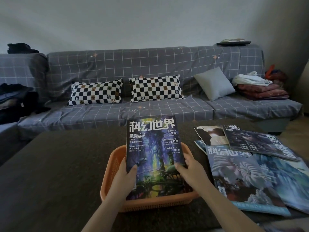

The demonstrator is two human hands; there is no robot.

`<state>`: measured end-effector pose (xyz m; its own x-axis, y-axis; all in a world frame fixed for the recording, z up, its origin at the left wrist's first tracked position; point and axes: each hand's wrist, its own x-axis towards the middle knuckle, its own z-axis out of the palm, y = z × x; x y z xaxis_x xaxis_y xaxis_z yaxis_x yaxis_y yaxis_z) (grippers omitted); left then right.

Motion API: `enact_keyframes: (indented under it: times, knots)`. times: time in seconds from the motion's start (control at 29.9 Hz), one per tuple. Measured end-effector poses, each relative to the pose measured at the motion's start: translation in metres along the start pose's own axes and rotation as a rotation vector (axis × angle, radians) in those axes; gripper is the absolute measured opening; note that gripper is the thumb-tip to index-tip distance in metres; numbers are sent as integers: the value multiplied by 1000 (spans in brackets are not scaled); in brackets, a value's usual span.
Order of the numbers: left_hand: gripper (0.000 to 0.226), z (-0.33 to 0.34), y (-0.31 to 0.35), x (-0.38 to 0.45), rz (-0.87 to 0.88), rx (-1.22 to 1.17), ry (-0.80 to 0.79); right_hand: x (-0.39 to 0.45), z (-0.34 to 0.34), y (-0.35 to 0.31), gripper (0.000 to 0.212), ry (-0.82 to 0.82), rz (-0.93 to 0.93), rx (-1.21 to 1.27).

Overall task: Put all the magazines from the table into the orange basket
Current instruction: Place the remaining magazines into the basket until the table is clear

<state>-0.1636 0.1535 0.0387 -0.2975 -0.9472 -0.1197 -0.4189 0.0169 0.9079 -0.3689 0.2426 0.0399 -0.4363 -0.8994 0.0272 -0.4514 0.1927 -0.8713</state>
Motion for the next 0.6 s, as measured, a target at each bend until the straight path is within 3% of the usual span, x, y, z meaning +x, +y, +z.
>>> enact_keyframes:
  times: [0.1,0.23,0.43,0.6]
  knots:
    - [44,-1,1,10,-96,-185,-48,10,2,-6,28,-85,105,272]
    - [50,-3,-6,21,-151,-380,-136,20,8,-1,43,-98,160,320]
    - [46,-10,-4,38,-215,-511,-216,36,-4,-2,14,-236,198,522]
    - [51,-22,7,55,-239,-534,-303,54,2,-10,26,-103,257,646]
